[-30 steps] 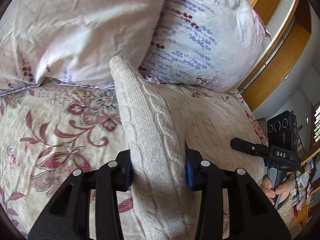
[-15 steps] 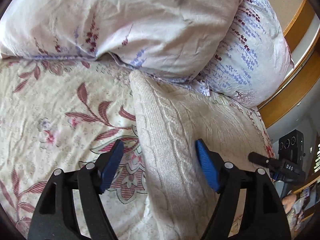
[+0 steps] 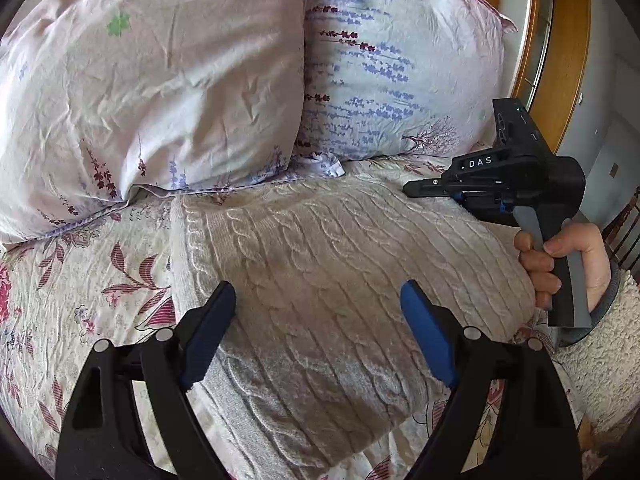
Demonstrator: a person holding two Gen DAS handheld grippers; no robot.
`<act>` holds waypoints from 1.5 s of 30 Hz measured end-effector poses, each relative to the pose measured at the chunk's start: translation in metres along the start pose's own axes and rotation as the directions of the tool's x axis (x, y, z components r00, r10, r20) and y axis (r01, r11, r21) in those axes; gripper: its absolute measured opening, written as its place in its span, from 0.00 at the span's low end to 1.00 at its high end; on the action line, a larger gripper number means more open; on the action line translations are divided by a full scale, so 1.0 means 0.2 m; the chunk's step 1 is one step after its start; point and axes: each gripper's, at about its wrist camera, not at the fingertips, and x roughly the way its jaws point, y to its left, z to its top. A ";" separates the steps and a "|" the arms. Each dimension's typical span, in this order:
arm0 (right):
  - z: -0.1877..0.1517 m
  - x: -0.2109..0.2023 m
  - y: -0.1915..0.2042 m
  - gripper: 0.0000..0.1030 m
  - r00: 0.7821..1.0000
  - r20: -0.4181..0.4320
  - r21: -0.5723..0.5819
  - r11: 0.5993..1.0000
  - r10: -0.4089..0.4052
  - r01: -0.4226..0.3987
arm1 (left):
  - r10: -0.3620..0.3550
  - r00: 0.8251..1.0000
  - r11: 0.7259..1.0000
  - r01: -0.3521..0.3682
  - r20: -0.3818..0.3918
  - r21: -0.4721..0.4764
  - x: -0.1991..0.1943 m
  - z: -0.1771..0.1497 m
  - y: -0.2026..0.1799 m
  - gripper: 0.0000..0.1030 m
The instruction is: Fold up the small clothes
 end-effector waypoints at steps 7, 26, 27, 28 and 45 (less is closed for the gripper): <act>-0.07 -0.11 -0.02 0.19 0.999 0.002 0.002 0.999 0.042 -0.042 | -0.004 1.000 1.000 0.004 0.018 0.013 -0.05 -0.02 0.02 0.82; -0.55 -0.45 0.19 0.23 0.977 0.158 -0.321 0.928 -0.143 0.187 | 0.200 0.979 0.978 -0.201 0.026 0.047 -0.21 -0.22 0.10 0.84; -0.58 -0.50 0.23 0.23 0.975 0.189 -0.354 0.918 -0.114 0.176 | 0.206 0.977 0.977 -0.209 0.060 0.051 -0.26 -0.23 0.09 0.86; -0.63 -0.54 0.25 0.23 0.974 0.214 -0.387 0.908 -0.080 0.159 | 0.209 0.974 0.975 -0.214 0.089 0.053 -0.30 -0.23 0.07 0.88; -0.93 -0.37 0.31 0.22 0.925 0.237 -0.541 0.751 -0.295 0.378 | 0.223 0.974 0.973 -0.225 0.036 0.058 -0.13 -0.25 -0.18 0.87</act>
